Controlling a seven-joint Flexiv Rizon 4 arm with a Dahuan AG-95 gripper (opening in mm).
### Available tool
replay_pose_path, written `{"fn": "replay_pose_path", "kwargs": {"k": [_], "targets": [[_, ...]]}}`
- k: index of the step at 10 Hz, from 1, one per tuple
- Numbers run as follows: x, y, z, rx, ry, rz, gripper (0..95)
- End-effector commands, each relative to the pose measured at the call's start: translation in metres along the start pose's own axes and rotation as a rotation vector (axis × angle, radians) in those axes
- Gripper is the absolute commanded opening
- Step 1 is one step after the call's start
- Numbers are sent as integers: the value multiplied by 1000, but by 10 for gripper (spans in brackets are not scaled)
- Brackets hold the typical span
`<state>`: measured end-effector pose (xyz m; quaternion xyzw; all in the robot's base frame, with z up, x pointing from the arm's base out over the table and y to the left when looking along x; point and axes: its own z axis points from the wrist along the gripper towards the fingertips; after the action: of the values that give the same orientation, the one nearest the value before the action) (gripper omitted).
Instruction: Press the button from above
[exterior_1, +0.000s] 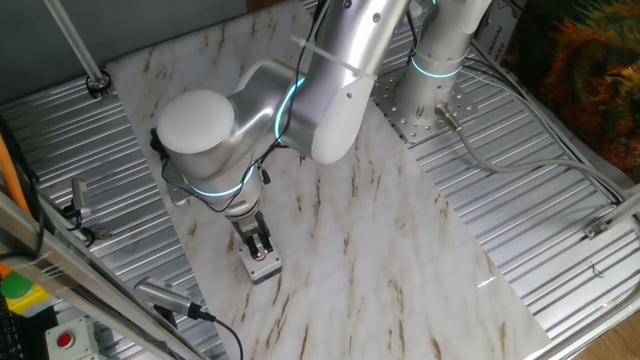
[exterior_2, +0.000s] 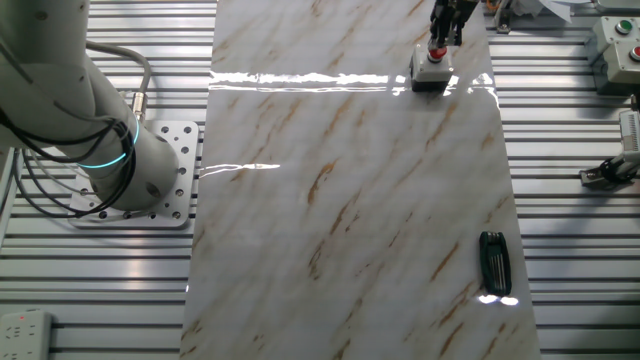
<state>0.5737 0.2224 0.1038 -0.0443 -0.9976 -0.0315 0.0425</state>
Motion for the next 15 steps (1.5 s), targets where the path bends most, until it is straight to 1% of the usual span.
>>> {"fn": "replay_pose_path", "kwargs": {"k": [1,2,3,6,10,12,13,15], "targets": [[-2,1,3,3,-12,6,0],[-3,2,3,7,-16,7,0],[-4,3,2,-1,-26,10,0],[-6,4,0,2,-30,15,0],[-6,3,5,3,-48,14,0],[-6,3,6,2,-50,17,0],[-6,3,8,12,-50,14,0],[-6,3,10,13,-56,15,0]]}}
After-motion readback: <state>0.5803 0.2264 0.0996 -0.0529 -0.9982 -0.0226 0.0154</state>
